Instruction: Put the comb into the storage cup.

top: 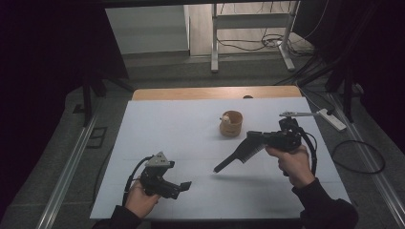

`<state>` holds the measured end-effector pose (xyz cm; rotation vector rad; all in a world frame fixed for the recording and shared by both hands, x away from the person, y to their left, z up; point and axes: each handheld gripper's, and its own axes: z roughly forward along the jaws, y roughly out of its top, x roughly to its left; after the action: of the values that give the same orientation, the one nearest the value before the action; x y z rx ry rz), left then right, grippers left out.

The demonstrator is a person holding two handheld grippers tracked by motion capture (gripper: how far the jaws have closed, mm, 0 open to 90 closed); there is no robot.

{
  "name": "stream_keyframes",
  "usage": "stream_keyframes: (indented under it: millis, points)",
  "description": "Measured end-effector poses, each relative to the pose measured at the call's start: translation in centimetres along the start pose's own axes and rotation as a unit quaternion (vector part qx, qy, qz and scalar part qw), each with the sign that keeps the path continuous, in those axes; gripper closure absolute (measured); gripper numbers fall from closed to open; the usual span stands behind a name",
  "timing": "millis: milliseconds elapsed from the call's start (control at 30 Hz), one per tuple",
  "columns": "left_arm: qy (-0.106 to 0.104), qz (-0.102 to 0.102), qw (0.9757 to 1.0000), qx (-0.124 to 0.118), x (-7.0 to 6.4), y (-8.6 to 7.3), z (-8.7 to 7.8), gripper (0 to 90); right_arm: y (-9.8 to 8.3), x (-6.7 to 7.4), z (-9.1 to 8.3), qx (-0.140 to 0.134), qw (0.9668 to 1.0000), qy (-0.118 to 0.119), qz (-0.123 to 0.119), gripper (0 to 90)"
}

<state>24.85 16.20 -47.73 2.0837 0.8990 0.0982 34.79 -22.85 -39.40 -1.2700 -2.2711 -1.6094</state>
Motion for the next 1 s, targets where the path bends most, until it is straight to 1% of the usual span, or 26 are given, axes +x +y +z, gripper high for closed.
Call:
stream_keyframes:
  millis: [133, 233, 333, 433, 600, 867, 1000]
  points:
    - [0.006, -0.009, 0.9999, -0.002, 0.2, -0.6, -0.7, 0.2, 0.1, -0.2, -0.1, -0.004, 1.0, -0.003, 0.001, 84.1]
    - [0.004, -0.008, 0.9999, -0.007, 0.3, -0.9, -1.1, 0.2, 0.2, -0.3, -0.2, -0.006, 0.9999, -0.009, 0.001, 84.1]
    - [0.01, -0.009, 0.9999, -0.011, 0.3, -1.3, -1.6, 0.0, 0.2, -0.4, -0.4, -0.008, 0.9999, -0.013, 0.004, 84.1]
    - [0.016, -0.01, 0.9998, -0.01, 0.3, -1.7, -2.1, 0.0, 0.2, -0.5, -0.6, -0.014, 0.9997, -0.018, -0.001, 84.1]
    - [0.023, -0.022, 0.9993, -0.019, 0.5, -2.3, -2.9, 0.0, 0.4, -1.0, -1.0, -0.022, 0.9994, -0.027, 0.003, 84.1]
    - [0.025, -0.032, 0.9987, -0.032, 0.6, -3.1, -3.9, 0.0, 1.1, -1.8, -1.5, -0.032, 0.9986, -0.041, 0.012, 84.1]
    - [0.035, -0.035, 0.9981, -0.037, 0.6, -3.4, -4.5, 0.0, 1.6, -2.2, -1.9, -0.036, 0.9981, -0.048, 0.016, 84.1]
